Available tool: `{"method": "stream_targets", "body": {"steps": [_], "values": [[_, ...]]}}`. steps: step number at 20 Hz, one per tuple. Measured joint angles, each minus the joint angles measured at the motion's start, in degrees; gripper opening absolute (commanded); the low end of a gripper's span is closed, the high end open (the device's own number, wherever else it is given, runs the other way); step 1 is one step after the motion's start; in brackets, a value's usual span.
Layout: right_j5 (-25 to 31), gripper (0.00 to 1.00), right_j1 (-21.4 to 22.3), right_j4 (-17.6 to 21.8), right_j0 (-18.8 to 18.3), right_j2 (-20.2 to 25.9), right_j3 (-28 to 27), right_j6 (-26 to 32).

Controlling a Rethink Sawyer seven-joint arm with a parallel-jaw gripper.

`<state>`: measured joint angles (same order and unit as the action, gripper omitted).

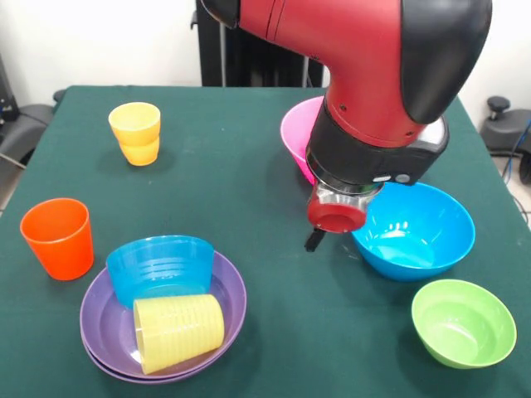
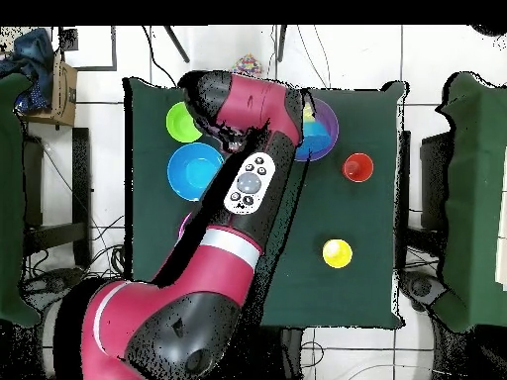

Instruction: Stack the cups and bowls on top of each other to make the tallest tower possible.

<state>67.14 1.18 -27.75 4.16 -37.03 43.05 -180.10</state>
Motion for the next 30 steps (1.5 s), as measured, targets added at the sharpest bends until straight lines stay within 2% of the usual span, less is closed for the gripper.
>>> {"method": "stream_targets", "body": {"steps": [10, 20, 26, 30], "values": [[12.0, 1.00, 2.0, -0.7, 0.2, -1.9, -1.0, 0.0], [13.2, 1.00, 6.8, -0.7, 2.5, -2.6, 1.5, 0.0], [12.1, 1.00, 9.9, -0.8, 6.4, -3.1, 6.5, 0.0], [8.9, 1.00, 11.7, -0.7, 9.5, -3.3, 11.4, 0.0]]}}
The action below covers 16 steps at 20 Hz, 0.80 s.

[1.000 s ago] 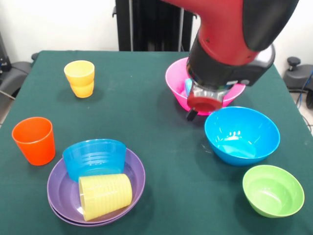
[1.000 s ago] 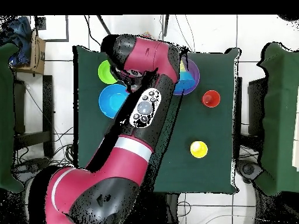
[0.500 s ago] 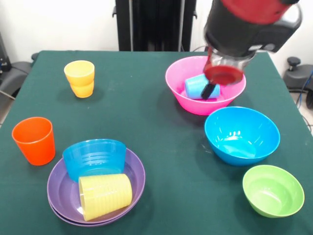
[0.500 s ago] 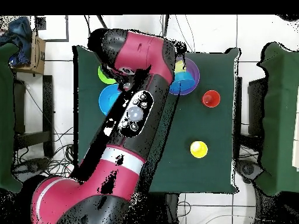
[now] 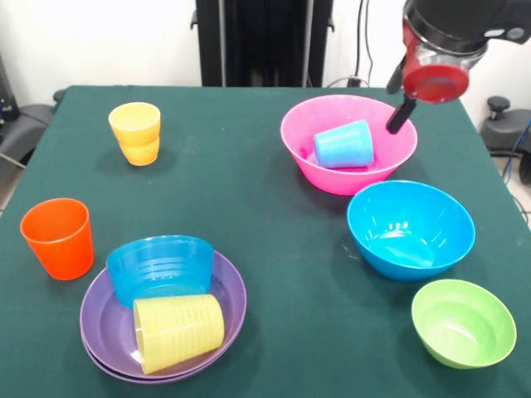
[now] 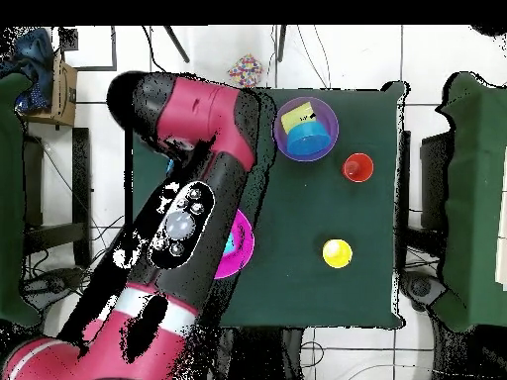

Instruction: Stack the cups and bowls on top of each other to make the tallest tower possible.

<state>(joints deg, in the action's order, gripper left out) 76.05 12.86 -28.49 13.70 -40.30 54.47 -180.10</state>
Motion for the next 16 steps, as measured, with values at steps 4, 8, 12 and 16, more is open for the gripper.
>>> {"method": "stream_targets", "body": {"steps": [4, 8, 12, 16], "values": [[-5.8, 1.00, 1.5, 0.0, 2.5, 0.0, 5.0, 0.0], [-12.6, 1.00, 2.4, 0.0, 3.3, 0.0, 8.9, 0.0], [-17.3, 1.00, 2.5, 0.0, 3.2, 0.0, 11.4, 0.0], [-19.2, 1.00, 2.5, 0.1, 3.0, 0.0, 12.8, 0.0]]}}
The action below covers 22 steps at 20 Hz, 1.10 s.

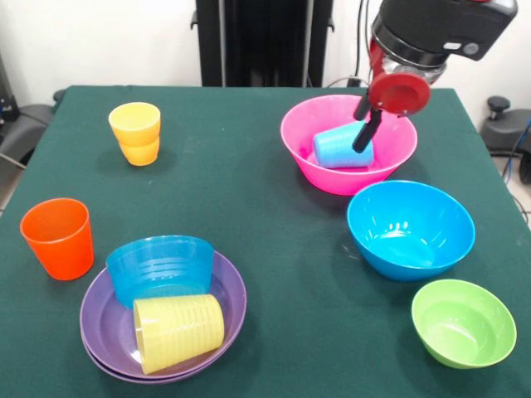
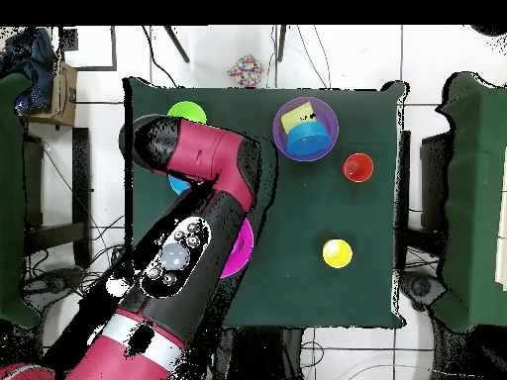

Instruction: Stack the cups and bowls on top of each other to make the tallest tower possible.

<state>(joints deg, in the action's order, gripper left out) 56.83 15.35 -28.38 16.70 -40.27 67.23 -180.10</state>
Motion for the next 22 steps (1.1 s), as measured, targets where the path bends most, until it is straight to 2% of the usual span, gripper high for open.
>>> {"method": "stream_targets", "body": {"steps": [14, 22], "values": [[0.0, 1.00, 0.0, 0.1, 0.4, 0.0, 4.1, 0.0], [-0.5, 1.00, -0.4, 0.1, 0.8, -0.5, 4.6, 0.0]]}}
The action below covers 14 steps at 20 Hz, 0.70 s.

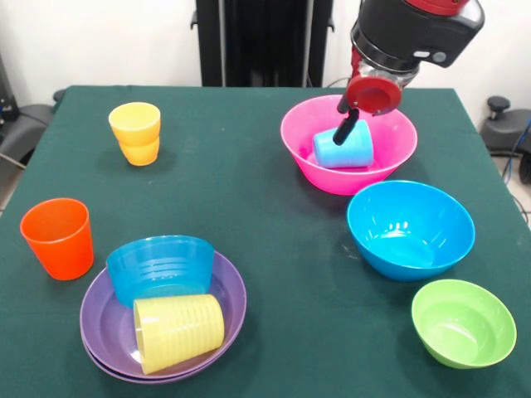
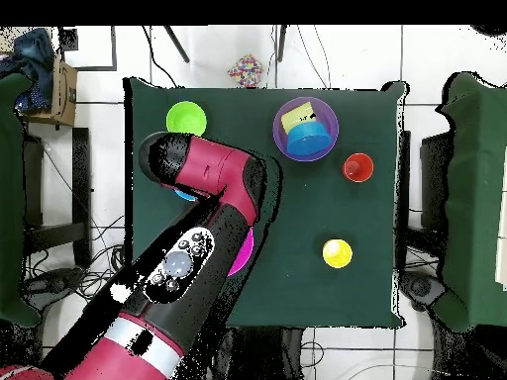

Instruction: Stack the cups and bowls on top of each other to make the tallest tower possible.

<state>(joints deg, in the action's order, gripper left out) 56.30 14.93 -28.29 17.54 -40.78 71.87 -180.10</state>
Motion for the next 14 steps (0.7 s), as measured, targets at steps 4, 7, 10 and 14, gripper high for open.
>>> {"method": "stream_targets", "body": {"steps": [4, 7, 10, 14], "values": [[-0.4, 1.00, -0.2, 0.0, -0.7, -0.1, -0.2, 0.0], [-0.3, 1.00, -0.3, 0.0, -1.7, -0.1, -0.8, 0.0], [-0.4, 1.00, -0.9, 0.0, -3.9, -0.4, -2.8, 0.0], [-0.4, 1.00, -1.9, 0.0, -5.6, -0.6, -4.6, 0.0]]}}
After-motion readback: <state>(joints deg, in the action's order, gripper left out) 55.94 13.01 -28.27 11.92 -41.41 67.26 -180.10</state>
